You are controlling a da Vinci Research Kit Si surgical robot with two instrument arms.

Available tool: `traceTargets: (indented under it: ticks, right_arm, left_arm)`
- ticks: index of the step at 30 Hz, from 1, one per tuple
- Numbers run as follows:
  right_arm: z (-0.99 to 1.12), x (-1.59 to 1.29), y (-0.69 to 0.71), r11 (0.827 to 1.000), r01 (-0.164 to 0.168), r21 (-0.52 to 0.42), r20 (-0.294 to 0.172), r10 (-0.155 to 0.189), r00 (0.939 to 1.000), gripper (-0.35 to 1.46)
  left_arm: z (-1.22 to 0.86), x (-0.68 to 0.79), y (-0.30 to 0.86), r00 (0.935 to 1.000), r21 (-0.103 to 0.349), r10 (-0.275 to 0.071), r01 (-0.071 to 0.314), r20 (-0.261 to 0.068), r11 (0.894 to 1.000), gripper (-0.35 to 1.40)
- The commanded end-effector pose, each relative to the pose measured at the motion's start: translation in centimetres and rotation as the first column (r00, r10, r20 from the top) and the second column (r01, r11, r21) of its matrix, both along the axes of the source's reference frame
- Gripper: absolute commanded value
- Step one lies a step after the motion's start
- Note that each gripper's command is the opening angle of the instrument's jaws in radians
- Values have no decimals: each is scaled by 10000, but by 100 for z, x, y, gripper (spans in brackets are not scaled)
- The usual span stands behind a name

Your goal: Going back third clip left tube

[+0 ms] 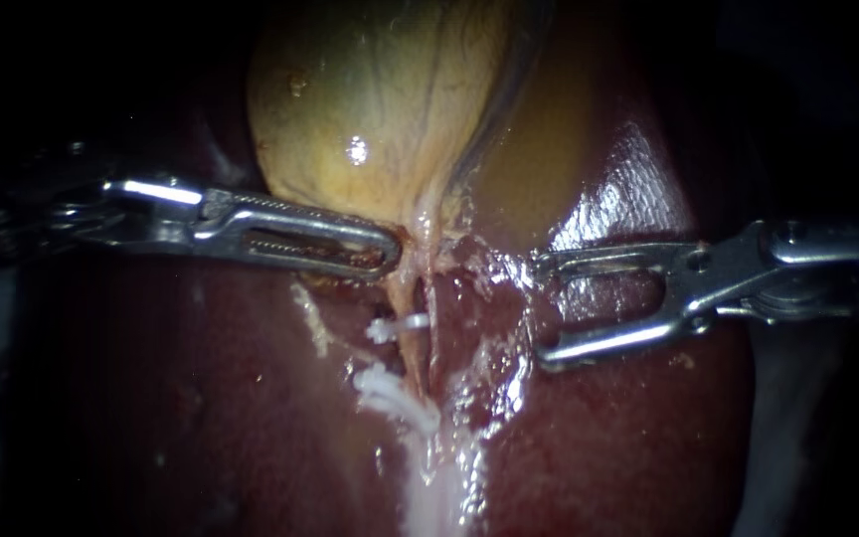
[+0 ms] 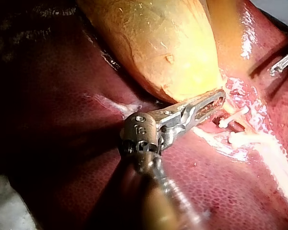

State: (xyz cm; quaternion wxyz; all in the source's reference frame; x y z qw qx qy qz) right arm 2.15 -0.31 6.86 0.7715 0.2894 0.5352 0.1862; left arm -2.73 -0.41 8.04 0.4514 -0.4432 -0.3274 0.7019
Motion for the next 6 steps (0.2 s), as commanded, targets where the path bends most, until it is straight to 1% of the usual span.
traceTargets:
  ticks: [1,6]
  right_arm:
    - [0,0,0,10000,-4,3,3,4,10000,50]
    - [-1,-1,1,10000,-5,10,3,5,10000,50]
  left_arm:
    - [0,1,0,10000,3,8,-8,8,10000,-35]
    - [0,0,-1,10000,11,31,-31,22,10000,-35]
